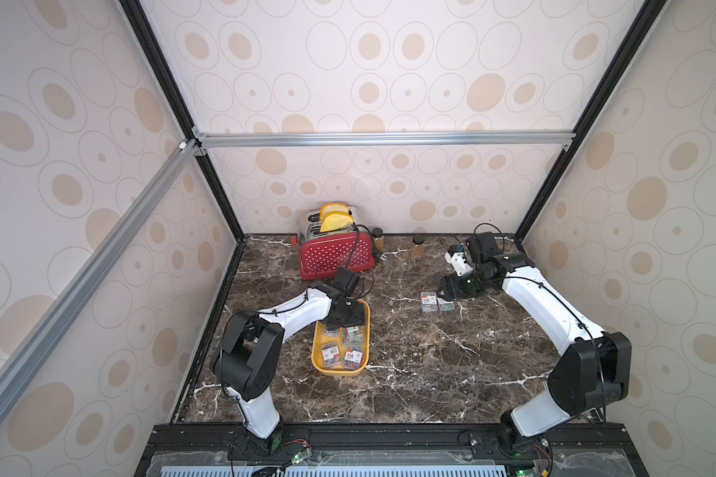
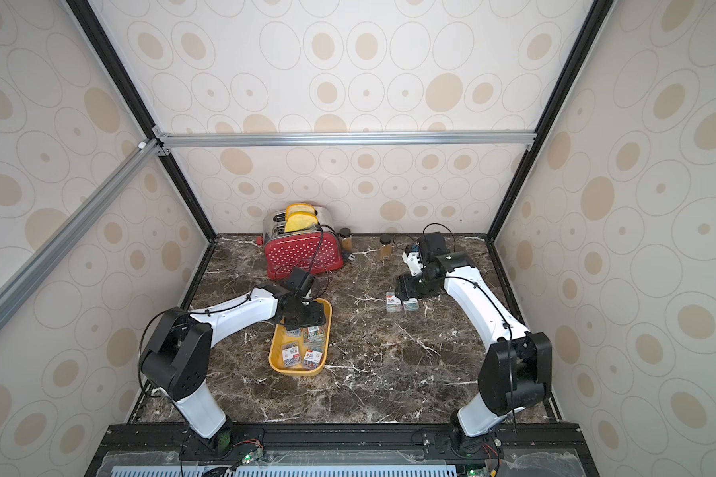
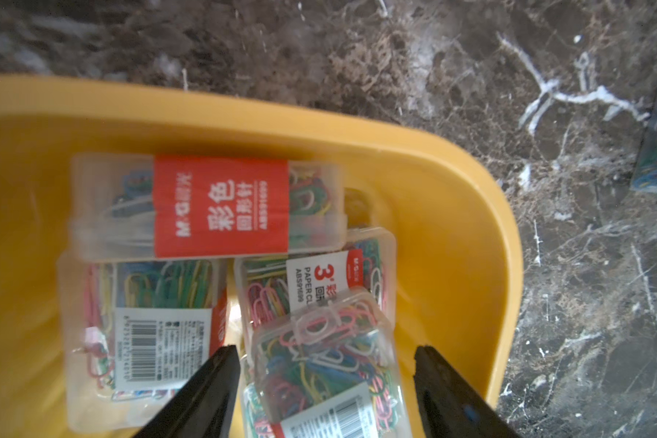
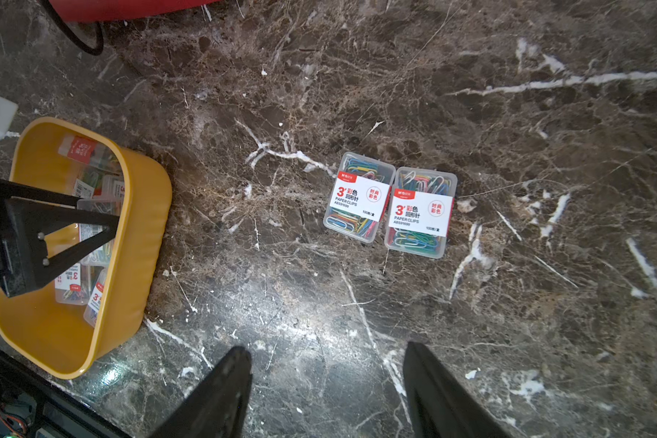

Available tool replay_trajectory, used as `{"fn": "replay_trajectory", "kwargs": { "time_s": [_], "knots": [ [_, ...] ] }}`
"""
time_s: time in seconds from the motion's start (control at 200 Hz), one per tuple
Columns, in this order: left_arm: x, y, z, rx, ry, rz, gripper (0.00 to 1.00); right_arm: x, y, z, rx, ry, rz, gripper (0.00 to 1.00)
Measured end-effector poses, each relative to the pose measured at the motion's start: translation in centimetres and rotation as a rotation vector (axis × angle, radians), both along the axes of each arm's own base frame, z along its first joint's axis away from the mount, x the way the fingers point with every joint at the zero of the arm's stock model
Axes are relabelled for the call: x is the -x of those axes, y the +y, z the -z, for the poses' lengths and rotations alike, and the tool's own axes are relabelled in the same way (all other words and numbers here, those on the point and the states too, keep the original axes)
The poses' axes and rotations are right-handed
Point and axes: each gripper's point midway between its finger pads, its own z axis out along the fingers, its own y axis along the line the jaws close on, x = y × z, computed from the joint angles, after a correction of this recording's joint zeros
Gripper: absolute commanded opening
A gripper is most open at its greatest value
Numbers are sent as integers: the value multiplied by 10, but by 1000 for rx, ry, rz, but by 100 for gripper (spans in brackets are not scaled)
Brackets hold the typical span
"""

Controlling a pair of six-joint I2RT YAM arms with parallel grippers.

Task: Take the paper clips out of the storage box
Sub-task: Pick up the boxed paper clips from the storage box.

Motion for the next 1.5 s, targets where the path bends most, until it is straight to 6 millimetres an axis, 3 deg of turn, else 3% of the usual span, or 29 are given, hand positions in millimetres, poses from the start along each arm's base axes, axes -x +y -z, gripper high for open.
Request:
{"fn": "replay_trajectory", "kwargs": {
  "time_s": [0.175, 0.305, 0.496, 0.911, 1.192, 1.327, 1.497],
  "knots": [
    [-1, -3, 0, 13, -1, 3, 62, 0, 1, 0, -2, 1, -2, 69],
    [-1, -4, 1, 20, 1, 6, 68, 1, 1, 0, -5, 2, -4, 69],
    [1, -3, 2, 17, 6, 7, 69, 2, 3, 0, -9, 4, -9, 69],
    [2, -5, 3, 25, 8, 25, 36, 4, 8, -1, -23, 7, -23, 69],
    [5, -4, -1, 20, 9, 42, 33, 6, 15, -3, -58, 14, -42, 69],
    [5, -6, -27, 46, -37, 63, 33, 9, 26, -7, -105, 24, -59, 69],
    [-7, -19, -97, 206, -185, 86, 34, 9, 45, -21, -220, 25, -88, 70]
  ]
}}
